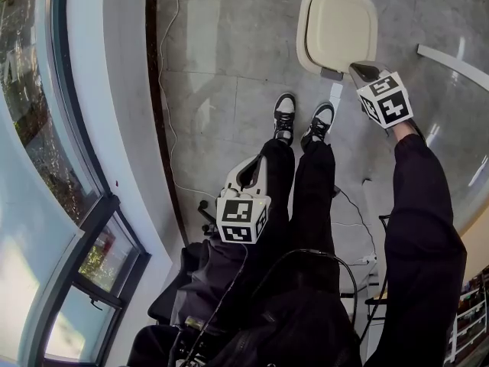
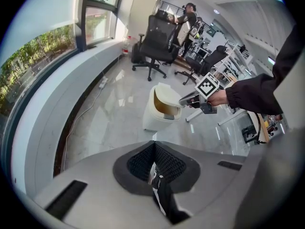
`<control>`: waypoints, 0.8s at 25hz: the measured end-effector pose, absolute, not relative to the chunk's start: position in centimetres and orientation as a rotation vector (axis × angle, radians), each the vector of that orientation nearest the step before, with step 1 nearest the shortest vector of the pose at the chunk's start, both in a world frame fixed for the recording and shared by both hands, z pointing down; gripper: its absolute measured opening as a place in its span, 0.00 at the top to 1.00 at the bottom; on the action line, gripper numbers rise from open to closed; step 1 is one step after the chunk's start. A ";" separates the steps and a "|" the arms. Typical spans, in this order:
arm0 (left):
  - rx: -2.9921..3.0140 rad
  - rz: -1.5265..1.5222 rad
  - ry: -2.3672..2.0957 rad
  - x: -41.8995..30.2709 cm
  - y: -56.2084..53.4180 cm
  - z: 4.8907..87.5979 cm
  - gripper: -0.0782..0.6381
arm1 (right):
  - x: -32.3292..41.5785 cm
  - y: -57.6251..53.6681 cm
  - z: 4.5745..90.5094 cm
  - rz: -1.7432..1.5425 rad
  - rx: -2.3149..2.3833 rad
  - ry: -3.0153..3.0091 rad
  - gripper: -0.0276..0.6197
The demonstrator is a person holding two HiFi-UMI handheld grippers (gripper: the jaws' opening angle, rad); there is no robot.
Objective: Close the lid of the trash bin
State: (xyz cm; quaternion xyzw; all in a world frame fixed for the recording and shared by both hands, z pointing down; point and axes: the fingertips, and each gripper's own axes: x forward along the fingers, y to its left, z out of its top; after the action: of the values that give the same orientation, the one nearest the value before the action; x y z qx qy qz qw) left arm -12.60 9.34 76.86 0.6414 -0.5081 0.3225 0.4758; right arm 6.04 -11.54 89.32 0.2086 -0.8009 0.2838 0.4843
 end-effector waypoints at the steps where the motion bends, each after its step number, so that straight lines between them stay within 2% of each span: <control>1: 1.567 0.789 -1.240 -12.7 9.4 76.9 0.89 | 6.0 -11.4 89.7 0.692 0.508 -1.945 0.95; 20: 1.551 0.800 -1.227 -13.7 10.4 77.6 0.89 | 5.9 -10.3 95.1 0.689 0.528 -1.877 0.96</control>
State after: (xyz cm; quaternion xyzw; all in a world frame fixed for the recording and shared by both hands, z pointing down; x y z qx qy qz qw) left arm -13.73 10.40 77.56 0.6367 -0.5037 0.3283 0.4829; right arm 5.90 -10.32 95.11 0.2193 -0.7800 0.2864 0.5113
